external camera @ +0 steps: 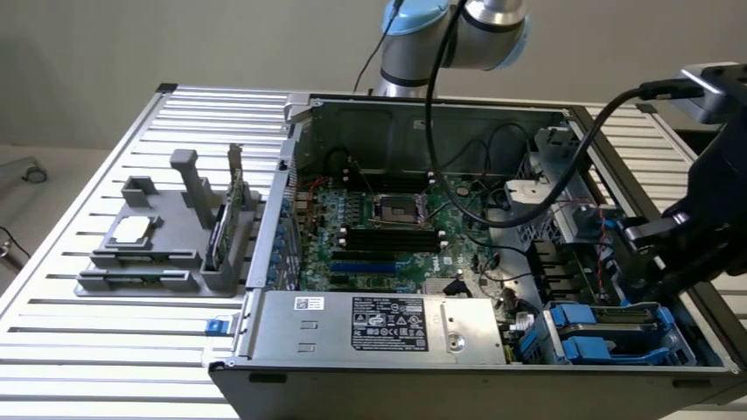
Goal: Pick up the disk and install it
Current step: 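Insert the first disk wire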
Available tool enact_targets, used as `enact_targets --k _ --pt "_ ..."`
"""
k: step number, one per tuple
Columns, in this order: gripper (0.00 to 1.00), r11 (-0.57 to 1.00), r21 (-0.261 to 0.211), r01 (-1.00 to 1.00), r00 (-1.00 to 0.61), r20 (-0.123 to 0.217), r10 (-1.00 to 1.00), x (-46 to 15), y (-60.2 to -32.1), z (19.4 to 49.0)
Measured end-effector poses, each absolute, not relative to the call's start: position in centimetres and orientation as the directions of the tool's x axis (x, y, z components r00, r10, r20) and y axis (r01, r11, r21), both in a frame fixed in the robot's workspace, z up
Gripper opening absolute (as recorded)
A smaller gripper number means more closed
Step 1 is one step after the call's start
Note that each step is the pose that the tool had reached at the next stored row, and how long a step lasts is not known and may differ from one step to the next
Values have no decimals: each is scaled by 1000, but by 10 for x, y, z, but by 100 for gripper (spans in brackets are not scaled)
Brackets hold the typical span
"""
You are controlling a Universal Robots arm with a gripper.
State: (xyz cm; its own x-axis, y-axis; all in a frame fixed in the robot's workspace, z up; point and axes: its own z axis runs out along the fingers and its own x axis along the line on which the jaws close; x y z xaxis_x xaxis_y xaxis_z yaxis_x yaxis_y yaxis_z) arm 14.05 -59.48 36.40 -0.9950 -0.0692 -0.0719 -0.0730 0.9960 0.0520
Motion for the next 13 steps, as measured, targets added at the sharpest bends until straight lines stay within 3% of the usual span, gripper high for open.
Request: enact_targets --k 13 --pt "39 998 52 26 -997 -71 30 130 -594 362"
